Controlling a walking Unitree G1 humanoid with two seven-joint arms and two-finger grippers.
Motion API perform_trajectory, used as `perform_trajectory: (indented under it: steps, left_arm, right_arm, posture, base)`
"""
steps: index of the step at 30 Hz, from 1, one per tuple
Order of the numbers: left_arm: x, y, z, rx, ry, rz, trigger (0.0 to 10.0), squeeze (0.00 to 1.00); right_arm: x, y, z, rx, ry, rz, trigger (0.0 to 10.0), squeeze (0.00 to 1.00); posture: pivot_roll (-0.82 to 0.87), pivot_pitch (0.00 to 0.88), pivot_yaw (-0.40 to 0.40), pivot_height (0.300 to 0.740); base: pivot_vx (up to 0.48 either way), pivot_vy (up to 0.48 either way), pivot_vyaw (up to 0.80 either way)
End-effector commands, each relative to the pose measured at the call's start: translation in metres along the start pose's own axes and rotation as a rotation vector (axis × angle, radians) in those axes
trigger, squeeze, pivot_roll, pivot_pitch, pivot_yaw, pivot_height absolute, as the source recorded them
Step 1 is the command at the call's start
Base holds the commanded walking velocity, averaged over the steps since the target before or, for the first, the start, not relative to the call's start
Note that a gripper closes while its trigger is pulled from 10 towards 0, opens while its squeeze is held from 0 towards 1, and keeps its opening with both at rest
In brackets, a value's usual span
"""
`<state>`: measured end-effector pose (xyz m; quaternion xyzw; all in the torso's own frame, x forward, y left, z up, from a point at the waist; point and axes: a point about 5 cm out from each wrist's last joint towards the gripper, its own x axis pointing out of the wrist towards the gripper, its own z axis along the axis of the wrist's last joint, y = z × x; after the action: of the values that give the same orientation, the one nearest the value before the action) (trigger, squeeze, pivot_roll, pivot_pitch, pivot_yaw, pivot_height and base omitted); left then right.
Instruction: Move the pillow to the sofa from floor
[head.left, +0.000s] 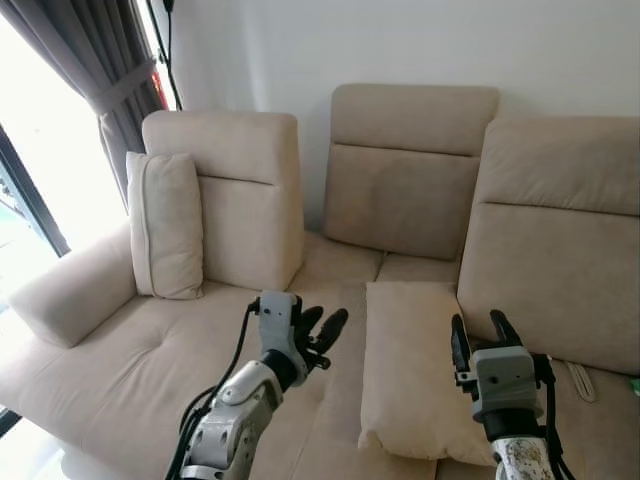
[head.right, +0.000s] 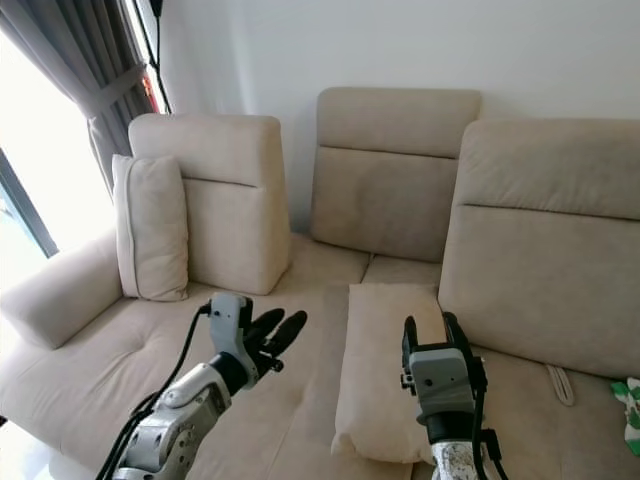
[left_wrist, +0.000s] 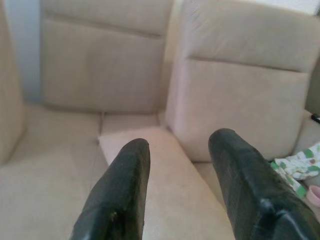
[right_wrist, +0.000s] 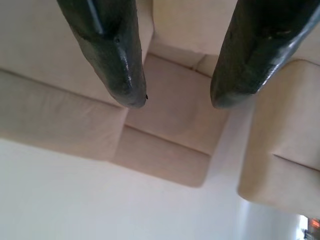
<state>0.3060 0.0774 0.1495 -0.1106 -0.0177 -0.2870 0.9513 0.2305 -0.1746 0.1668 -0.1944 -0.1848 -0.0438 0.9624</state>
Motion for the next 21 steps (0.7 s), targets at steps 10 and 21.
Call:
perform_trajectory:
  steps: [10,21]
  left_arm:
    - [-0.046,0.011,-0.012,0.098,0.052,0.026,10.0,0.0]
    - [-0.064,0.009,-0.017,0.085,0.072,0.026,10.0,0.0]
  right_arm:
    - [-0.027,0.005,-0.01,0.079,0.049,0.144,10.0,0.0]
    - [-0.039,0.011,-0.012,0.148,0.092,0.125,10.0,0.0]
  posture:
    - [0.05,0.0,0.119,0.74]
    - [0.04,0.0,0.123,0.74]
  base:
    - [0.0,0.0,0.0]
    - [0.0,0.0,0.0]
